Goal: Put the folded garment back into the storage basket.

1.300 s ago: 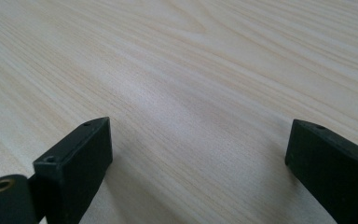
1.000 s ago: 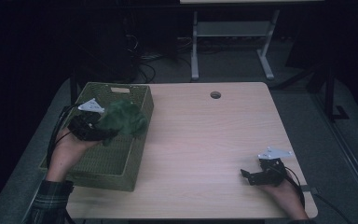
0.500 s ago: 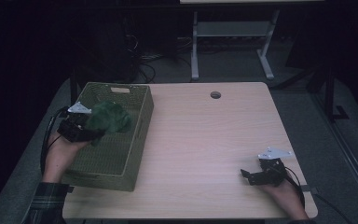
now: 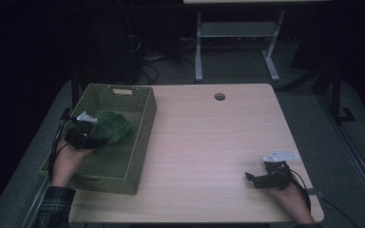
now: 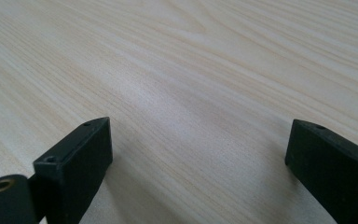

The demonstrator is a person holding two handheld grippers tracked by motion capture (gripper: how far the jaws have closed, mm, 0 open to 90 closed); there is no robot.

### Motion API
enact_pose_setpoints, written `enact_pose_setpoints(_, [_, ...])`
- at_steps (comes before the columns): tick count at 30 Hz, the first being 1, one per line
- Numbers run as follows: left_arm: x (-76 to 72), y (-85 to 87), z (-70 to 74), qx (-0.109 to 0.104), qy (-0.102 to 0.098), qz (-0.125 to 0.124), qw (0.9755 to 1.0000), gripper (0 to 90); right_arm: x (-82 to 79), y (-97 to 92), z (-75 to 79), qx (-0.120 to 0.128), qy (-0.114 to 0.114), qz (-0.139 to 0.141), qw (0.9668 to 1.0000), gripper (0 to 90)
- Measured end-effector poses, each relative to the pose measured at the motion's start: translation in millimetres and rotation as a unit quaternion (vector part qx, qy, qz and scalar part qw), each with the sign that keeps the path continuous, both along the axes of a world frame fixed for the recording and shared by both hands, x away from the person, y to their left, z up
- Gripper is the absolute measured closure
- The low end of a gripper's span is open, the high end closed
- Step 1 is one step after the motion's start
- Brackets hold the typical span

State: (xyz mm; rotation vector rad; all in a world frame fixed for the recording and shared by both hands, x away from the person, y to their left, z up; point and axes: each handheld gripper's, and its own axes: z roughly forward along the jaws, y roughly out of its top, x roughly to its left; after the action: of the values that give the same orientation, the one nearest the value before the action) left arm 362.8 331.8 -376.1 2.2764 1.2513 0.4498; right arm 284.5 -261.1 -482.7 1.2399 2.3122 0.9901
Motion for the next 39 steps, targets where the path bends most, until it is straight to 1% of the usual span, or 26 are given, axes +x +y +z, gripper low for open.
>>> enact_pose_setpoints(1, [0.9, -0.3, -2.0, -0.001, 0.001, 0.001, 1.0, 64.8, 0.0, 0.0, 0.0, 0.0, 0.0, 0.0, 1.0, 6.8])
enact_pose_setpoints(4, [4.2, -0.8, -8.9, -0.001, 0.014, -0.001, 0.9999, 64.3, 0.0, 0.0, 0.0, 0.0, 0.0, 0.0, 1.0, 6.8])
enact_pose_setpoints(8, [8.3, -2.3, -16.4, 0.007, 0.034, 0.0, 0.9994, 63.8, 0.0, 0.0, 0.0, 0.0, 0.0, 0.0, 1.0, 6.8])
enact_pose_setpoints(9, [8.9, -2.4, -17.4, 0.007, 0.035, 0.001, 0.9994, 63.8, 0.0, 0.0, 0.0, 0.0, 0.0, 0.0, 1.0, 6.8])
enact_pose_setpoints(15, [13.6, -3.1, -28.8, 0.006, 0.066, -0.002, 0.9978, 63.8, 0.0, 0.0, 0.0, 0.0, 0.0, 0.0, 1.0, 6.8])
enact_pose_setpoints(16, [14.3, -3.1, -29.5, 0.01, 0.07, -0.005, 0.9975, 63.7, 0.0, 0.0, 0.0, 0.0, 0.0, 0.0, 1.0, 6.8])
enact_pose_setpoints(19, [14.1, -4.8, -31.6, 0.014, 0.073, -0.003, 0.9972, 63.0, 0.1, -0.1, 0.0, -0.001, -0.002, 0.001, 1.0, 6.8])
enact_pose_setpoints(21, [13.7, -5.1, -32.3, 0.019, 0.072, -0.006, 0.9972, 61.2, 0.1, -0.1, 0.0, -0.001, -0.002, 0.001, 1.0, 6.9])
enact_pose_setpoints(23, [13.5, -5.3, -32.6, 0.023, 0.069, -0.008, 0.9973, 56.7, 0.2, -0.1, -0.1, -0.001, -0.002, 0.001, 1.0, 6.8])
enact_pose_setpoints(27, [13.9, -5.1, -33.2, 0.022, 0.07, -0.004, 0.9973, 43.7, 0.2, -0.2, -0.1, -0.001, -0.002, 0.001, 1.0, 6.8])
enact_pose_setpoints(30, [13.3, -4.8, -32.9, 0.026, 0.065, -0.006, 0.9976, 33.4, 0.2, -0.1, -0.1, -0.001, -0.002, 0.001, 1.0, 6.8])
enact_pose_setpoints(33, [11.4, -5.3, -31.4, 0.031, 0.05, -0.008, 0.9982, 24.2, 0.1, -0.1, -0.1, -0.001, -0.001, 0.001, 1.0, 6.8])
enact_pose_setpoints(35, [10.7, -4.0, -29.5, 0.026, 0.041, -0.006, 0.9988, 19.7, 0.2, -0.3, -0.1, -0.001, -0.002, 0.002, 1.0, 6.8])
enact_pose_setpoints(36, [10.4, -2.8, -27.9, 0.019, 0.037, -0.004, 0.9991, 17.9, 0.2, -0.3, -0.1, -0.001, -0.002, 0.001, 1.0, 6.8])
enact_pose_setpoints(39, [9.5, 0.7, -24.1, 0.002, 0.028, -0.004, 0.9996, 15.5, 0.3, -0.3, -0.1, -0.001, -0.002, 0.001, 1.0, 6.8])
